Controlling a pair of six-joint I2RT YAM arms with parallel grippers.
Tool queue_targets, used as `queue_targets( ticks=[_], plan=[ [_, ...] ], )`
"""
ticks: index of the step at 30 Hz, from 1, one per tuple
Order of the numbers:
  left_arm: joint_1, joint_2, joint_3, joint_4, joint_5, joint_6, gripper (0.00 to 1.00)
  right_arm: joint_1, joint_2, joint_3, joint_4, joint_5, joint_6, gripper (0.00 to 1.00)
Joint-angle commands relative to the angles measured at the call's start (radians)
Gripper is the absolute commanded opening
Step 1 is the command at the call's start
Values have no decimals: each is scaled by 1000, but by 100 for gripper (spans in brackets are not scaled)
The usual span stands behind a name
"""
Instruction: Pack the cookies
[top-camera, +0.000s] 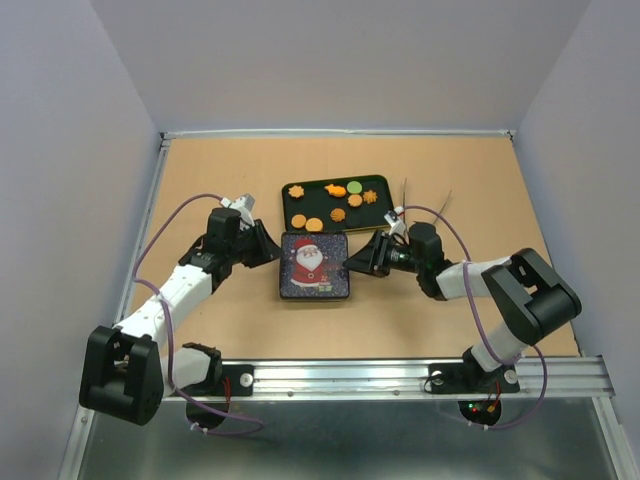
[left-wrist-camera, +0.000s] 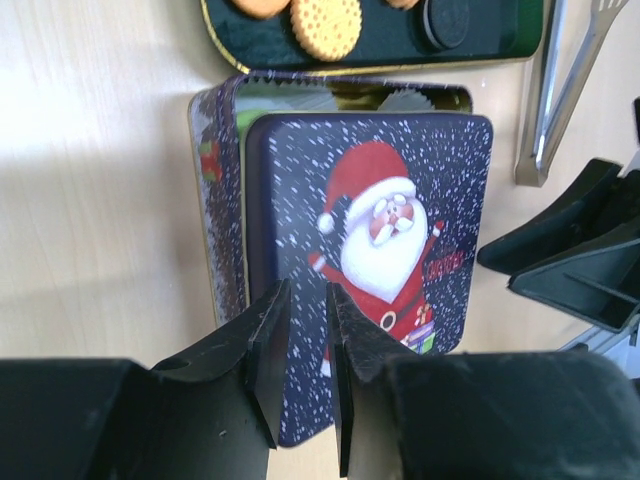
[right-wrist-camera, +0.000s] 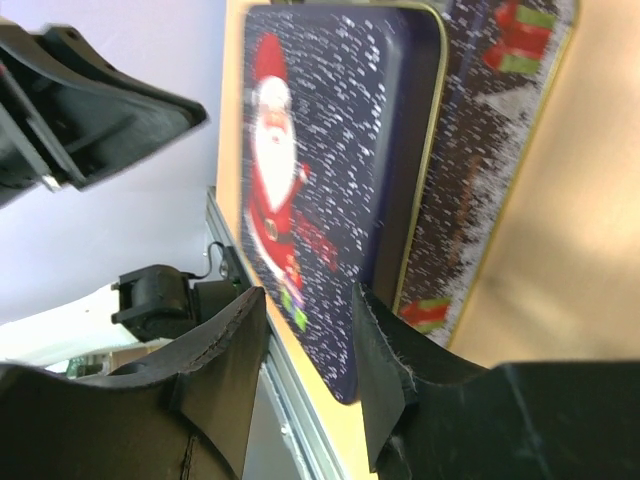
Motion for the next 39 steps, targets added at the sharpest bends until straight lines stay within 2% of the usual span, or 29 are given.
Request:
queue_targets(
  ticks=[1, 17, 32, 39],
  plan=[
    [2, -44, -40, 25, 15, -6, 32, 14, -9, 69, 24, 17, 18, 45],
    [-14, 56, -42, 66, -7, -14, 32, 17, 43, 136, 24, 21, 16, 44],
    [-17, 208, 97, 86, -21, 12, 30, 17, 137, 265, 19, 11, -18, 44],
    [-17, 249, 150, 74, -25, 24, 30, 23, 85, 352, -59, -44, -47, 45]
  ],
)
